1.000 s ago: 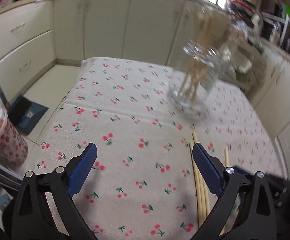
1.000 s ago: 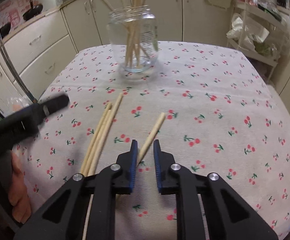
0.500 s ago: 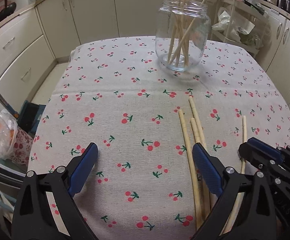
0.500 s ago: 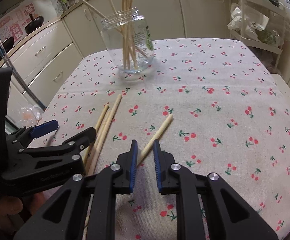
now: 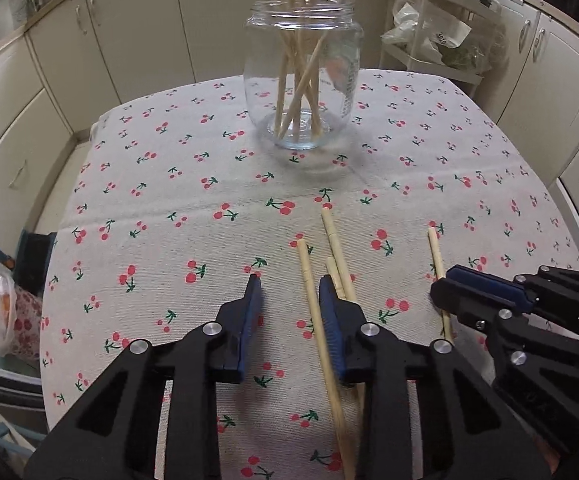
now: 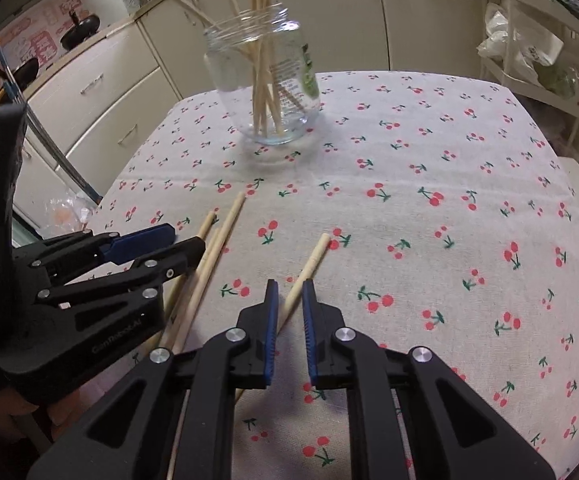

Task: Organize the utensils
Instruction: 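Lower both tools to the stick pile and grasp a stick with each, then drop the left tool's stick into the jar while the right tool lifts its stick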

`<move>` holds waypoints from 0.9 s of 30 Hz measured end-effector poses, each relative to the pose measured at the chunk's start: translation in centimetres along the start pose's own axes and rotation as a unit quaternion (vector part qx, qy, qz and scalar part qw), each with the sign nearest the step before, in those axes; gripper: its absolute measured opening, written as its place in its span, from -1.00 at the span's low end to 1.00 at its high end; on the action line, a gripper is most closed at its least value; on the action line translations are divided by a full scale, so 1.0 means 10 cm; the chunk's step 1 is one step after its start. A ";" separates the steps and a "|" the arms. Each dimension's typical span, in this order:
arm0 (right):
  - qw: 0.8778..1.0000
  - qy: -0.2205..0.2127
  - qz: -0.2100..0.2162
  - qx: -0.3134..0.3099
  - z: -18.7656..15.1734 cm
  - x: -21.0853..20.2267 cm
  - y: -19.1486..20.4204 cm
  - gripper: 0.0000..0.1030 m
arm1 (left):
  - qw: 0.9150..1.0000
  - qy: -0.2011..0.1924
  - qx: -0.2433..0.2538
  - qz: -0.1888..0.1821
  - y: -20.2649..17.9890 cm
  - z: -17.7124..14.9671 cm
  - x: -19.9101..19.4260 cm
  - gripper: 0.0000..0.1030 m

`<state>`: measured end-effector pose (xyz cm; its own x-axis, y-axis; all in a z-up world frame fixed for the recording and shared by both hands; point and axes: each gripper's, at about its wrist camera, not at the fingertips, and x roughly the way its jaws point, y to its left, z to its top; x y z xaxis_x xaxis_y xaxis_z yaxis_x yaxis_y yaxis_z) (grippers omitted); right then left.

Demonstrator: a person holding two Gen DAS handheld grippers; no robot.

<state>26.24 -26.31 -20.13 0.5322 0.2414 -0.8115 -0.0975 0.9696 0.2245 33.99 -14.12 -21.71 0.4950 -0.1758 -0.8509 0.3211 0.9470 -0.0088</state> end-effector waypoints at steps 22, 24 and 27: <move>1.000 0.005 -0.007 -0.005 0.03 0.05 0.05 -0.88 | 0.998 0.019 -0.005 -0.052 0.12 0.09 0.01 -0.91; 0.999 -0.007 0.027 0.039 -0.01 0.03 -0.09 -0.88 | 0.997 -0.019 -0.019 -0.070 0.18 0.11 -0.12 -0.91; 0.994 -0.025 0.063 0.088 -0.07 0.03 -0.22 -0.88 | 0.988 -0.109 -0.044 -0.099 0.31 0.21 -0.46 -0.91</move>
<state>26.00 -28.37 -21.22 0.5666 0.3541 -0.7440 -0.0200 0.9086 0.4171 34.40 -10.99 -16.68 0.5945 -0.4052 -0.6946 0.3631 0.9060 -0.2177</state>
